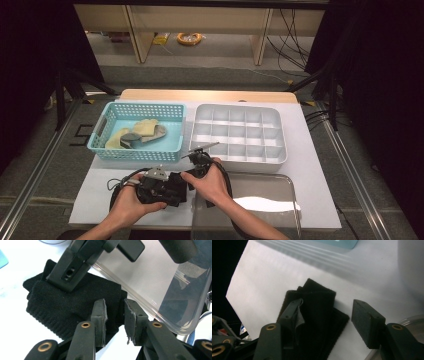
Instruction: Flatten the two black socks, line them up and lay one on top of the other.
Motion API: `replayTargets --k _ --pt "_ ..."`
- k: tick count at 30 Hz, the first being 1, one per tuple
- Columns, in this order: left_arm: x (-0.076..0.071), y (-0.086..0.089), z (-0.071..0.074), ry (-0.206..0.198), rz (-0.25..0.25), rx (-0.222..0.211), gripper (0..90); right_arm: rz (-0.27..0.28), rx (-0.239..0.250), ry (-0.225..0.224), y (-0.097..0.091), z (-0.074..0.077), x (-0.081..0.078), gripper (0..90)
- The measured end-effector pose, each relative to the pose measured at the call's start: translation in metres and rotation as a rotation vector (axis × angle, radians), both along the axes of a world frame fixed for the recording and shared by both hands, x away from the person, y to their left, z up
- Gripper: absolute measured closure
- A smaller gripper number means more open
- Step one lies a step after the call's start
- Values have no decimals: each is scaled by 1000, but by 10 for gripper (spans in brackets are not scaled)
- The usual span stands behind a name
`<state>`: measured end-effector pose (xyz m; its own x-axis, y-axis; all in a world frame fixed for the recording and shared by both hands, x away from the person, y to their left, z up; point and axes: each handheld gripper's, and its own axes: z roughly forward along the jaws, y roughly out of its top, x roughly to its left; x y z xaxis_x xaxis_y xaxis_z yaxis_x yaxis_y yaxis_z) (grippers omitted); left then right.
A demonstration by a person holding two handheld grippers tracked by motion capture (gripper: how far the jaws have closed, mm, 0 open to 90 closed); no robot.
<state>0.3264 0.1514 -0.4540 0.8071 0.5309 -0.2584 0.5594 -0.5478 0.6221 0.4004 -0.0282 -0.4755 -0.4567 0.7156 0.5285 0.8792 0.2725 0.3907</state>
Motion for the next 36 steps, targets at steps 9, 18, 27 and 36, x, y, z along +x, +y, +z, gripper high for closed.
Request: replayTargets --k 9,18,27,36 --pt "-7 12 7 -31 23 -39 621 0 -24 -17 4 -3 -2 499" --pt "-12 40 18 -78 119 -112 521 4 -1 15 4 -5 -4 635" --pt "-3 53 11 -70 204 -146 501 30 14 16 2 -4 -3 721" --pt "0 67 9 -109 282 -179 491 31 36 3 -1 1 -5 749"
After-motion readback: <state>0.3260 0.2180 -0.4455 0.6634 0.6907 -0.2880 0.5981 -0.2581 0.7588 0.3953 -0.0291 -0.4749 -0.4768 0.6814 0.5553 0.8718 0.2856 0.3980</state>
